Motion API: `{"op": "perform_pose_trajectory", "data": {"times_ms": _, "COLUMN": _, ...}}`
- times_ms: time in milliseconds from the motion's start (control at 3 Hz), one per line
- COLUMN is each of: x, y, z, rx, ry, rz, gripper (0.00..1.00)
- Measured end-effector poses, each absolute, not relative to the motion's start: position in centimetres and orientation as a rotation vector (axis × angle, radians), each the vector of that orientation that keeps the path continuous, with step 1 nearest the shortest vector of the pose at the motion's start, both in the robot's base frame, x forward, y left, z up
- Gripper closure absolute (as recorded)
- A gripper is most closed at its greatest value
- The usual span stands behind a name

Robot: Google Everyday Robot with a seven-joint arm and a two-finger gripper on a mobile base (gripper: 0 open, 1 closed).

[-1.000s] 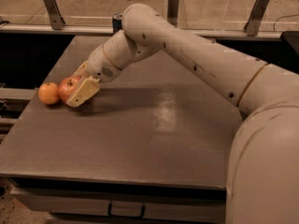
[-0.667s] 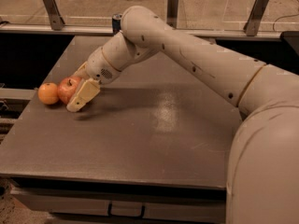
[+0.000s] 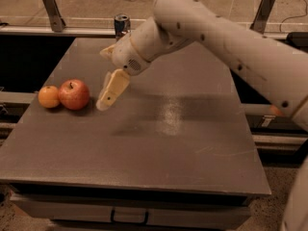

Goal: Move apple near orange

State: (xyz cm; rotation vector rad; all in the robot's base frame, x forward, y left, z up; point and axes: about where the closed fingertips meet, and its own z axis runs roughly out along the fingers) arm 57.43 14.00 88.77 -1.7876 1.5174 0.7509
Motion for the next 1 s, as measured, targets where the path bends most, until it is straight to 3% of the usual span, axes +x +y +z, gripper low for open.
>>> {"op": "perform_pose_trajectory", "data": {"times_ms": 667, "x": 53.9, "y": -0.8, "z": 101.0, "rx": -1.564, "ry": 1.466, "rz": 0.356, "gripper": 0.00}}
{"op": "perform_pose_trajectory", "data": {"times_ms": 1000, "x": 53.5, "y": -5.2, "z": 102.4, "rx": -1.484, "ry": 1.500, "rz": 0.263, "gripper": 0.00}}
